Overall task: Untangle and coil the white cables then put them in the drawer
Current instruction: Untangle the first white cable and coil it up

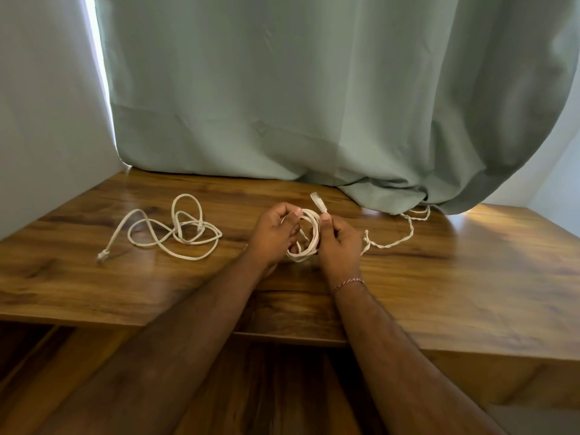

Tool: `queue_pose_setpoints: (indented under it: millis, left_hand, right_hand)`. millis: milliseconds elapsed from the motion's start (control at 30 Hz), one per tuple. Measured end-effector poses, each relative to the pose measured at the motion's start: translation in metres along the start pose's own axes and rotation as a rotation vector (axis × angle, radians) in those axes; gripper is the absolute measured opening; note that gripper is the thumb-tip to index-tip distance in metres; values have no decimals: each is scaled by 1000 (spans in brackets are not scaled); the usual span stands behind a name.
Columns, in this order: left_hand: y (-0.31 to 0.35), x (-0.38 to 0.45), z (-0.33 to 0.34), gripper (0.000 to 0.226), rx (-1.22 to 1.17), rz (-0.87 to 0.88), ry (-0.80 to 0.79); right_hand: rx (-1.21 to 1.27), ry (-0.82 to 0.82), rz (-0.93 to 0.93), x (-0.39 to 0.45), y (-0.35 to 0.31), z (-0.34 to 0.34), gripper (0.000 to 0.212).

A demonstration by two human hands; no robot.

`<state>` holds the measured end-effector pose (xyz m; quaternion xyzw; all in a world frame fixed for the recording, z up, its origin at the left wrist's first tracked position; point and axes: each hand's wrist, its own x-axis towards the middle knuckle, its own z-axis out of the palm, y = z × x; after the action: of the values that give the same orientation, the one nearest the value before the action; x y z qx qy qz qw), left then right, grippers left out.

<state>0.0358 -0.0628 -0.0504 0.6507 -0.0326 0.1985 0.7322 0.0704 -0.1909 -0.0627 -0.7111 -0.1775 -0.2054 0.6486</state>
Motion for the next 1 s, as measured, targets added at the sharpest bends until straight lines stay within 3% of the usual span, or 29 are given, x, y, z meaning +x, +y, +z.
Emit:
queue_pose_setpoints:
  millis: [200, 367, 533, 767, 833, 900, 1000]
  left_hand:
    - [6, -7, -3, 24, -114, 1, -10]
    - [10, -6, -10, 25, -227, -6, 29]
    - [11, -8, -13, 25, -182, -13, 66]
    - [11, -9, -10, 25, -120, -19, 48]
    - [13, -11, -9, 24, -123, -22, 41]
    - [15, -14, -9, 22, -132, -29, -3]
    - [15, -18, -9, 19, -125, -9, -85]
  right_hand:
    - [-93, -31, 80, 1, 13, -3, 24]
    - [-138, -320, 147, -4, 3, -2, 33]
    - [169, -538, 216, -11, -10, -10, 37]
    - [569, -429, 420, -6, -14, -16, 44]
    - [663, -444, 479, -6, -17, -19, 40]
    - [757, -494, 519, -8, -22, -21, 50]
    - [677, -483, 459, -10, -25, -18, 43]
